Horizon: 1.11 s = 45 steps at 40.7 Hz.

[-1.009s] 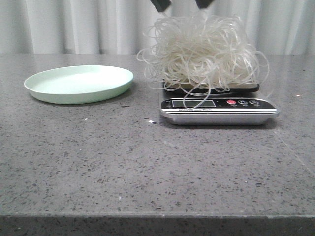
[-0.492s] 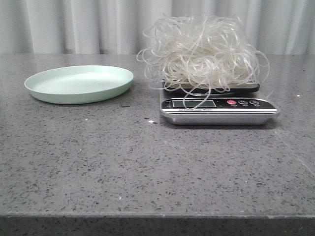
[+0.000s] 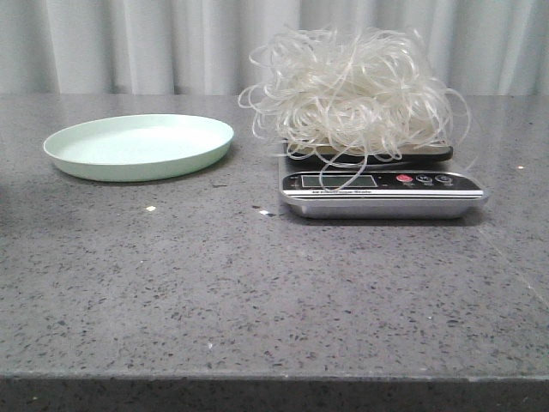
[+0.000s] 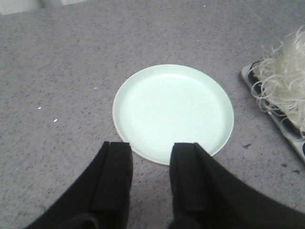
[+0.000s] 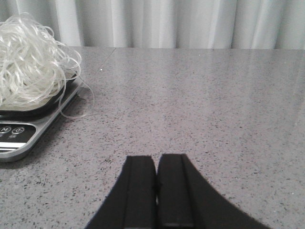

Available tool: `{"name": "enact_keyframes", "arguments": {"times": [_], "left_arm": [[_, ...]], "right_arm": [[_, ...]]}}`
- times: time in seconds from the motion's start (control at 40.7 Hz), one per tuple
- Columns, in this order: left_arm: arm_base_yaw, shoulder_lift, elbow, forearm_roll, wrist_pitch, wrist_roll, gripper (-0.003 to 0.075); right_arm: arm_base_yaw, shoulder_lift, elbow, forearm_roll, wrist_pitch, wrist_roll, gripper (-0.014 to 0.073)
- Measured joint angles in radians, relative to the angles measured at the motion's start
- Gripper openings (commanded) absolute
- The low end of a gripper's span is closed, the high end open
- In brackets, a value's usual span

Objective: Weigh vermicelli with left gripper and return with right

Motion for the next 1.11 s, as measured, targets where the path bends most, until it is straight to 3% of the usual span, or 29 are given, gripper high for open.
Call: {"name": "enact_keyframes", "arguments": {"times": [0.148,0.443,0.738,0.935,1.107], "left_arm": [[0.018,-0.173,0.157,0.053,-0.030,0.000,0.0134],[0.018,-0.459,0.401,0.078,-0.144,-0.002,0.0136],[0.018,-0.602,0.537,0.078,-0.332,-0.082,0.0136],[0.018,-0.609,0.544,0.078,-0.364,-0.088,0.0136],[0.018,-0.610,0.544,0.078,-0.366,-0.089,0.0136]], "right_arm": [[0.000,0.000,0.000,0.000,-0.003,0.000,0.0151],[0.000,0.000,0.000,0.000,-0.040,0.000,0.0151],[0.000,0.000,-0.017,0.000,-0.128,0.000,0.0151],[0.000,0.059,-0.215,0.000,-0.124,0.000,0.0151],[0.000,0.275,-0.463,0.000,-0.060,0.000,0.0151]]}}
